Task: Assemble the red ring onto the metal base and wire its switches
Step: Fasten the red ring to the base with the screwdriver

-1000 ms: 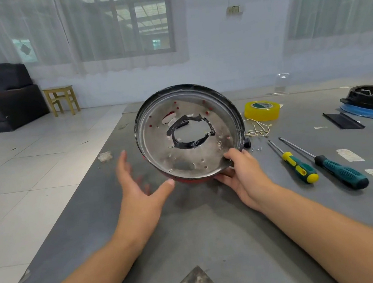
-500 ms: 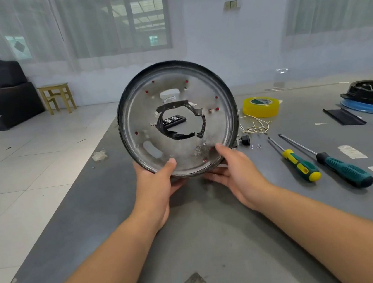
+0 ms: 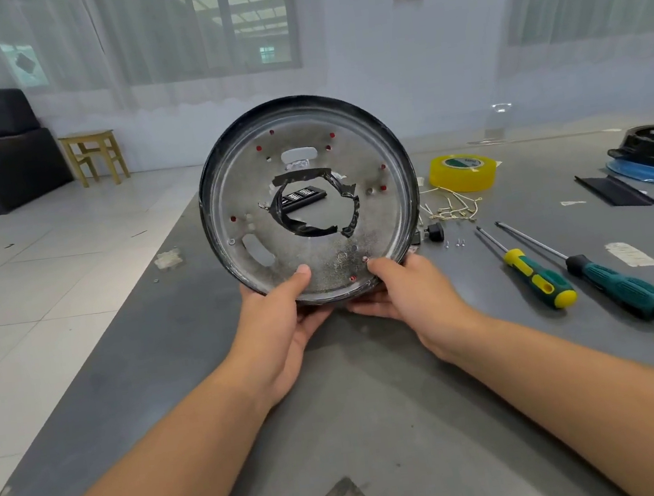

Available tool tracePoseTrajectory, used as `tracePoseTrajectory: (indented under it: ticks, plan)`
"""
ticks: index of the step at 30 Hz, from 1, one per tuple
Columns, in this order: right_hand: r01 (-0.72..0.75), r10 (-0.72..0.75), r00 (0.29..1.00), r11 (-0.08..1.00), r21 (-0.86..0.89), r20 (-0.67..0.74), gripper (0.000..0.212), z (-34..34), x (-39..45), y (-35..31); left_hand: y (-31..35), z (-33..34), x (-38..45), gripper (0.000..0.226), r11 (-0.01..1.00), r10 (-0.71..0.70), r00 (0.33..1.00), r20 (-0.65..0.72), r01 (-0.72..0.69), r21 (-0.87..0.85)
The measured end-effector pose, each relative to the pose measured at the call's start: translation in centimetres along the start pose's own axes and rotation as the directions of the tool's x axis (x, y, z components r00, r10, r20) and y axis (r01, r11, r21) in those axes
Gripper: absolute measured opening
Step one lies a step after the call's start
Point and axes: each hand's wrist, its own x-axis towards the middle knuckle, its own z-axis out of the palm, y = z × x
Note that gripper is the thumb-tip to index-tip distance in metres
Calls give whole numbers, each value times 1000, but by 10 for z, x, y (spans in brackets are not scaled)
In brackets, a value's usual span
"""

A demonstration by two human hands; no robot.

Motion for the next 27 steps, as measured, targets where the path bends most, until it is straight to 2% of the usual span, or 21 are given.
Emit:
tracePoseTrajectory:
  ticks: [6,12,20,27]
  plan:
    - [5,-7,999,999,33,32,22,-3,-5,-3,2,-4,-2,44,999,-43,997,70,41,28]
    - [0,-11,994,995,102,113,21,-5,-12,-10,2,-6,-3,44,1000,-20,998,67,18,18]
    - [10,-20,995,995,98,93,13,-2,-13,-10,2,-7,-4,36,999,-17,998,63,15,30]
    - [39,-45,995,997,61,90,15,-4,-11,-5,2,-5,-4,33,996,-21,1000,23,19,82]
